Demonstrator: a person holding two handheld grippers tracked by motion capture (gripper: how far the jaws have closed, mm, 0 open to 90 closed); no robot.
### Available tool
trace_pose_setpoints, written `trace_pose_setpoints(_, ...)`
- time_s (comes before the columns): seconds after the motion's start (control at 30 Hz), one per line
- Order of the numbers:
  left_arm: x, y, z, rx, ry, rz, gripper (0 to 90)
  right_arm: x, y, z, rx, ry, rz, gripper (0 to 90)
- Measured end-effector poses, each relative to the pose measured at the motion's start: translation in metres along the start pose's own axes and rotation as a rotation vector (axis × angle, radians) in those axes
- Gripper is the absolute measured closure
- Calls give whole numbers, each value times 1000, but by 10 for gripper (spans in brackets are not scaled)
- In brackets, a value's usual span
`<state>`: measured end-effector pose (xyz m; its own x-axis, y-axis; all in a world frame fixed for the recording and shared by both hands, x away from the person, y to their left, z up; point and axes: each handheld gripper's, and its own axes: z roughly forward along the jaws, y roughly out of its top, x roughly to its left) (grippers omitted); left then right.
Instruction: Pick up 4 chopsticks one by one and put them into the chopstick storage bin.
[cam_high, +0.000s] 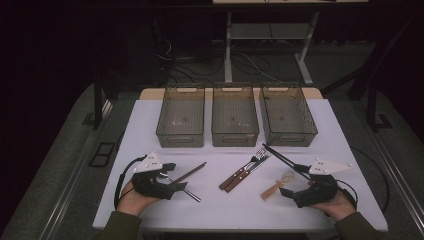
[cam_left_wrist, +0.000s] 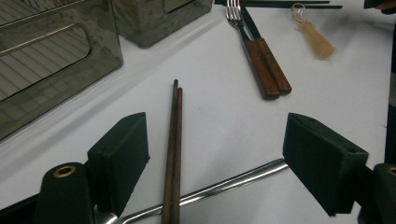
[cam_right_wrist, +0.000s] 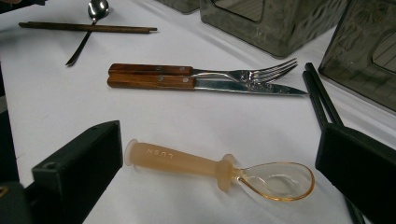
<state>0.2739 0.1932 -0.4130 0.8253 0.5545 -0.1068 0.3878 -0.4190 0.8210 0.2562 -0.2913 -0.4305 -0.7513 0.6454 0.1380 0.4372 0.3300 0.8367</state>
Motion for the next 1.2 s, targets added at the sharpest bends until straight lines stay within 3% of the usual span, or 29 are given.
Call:
trace_pose_setpoints(0.67, 15, -16, -26, 1, 59, -23, 341, 0, -1, -2, 0, -7, 2, 5)
trace_pose_setpoints(0.87, 19, -24, -34, 11, 82, -40, 419, -1, -1, 0, 3, -7, 2, 5)
trace_pose_setpoints(0.97, 19, -27, -36, 21, 94, -37, 509, 0, -1, 0, 7, -10, -1, 5)
trace_pose_setpoints(1.2, 20, -31, -34, 51, 90, -42, 615, 0, -1, 1, 11, -15, 2, 5)
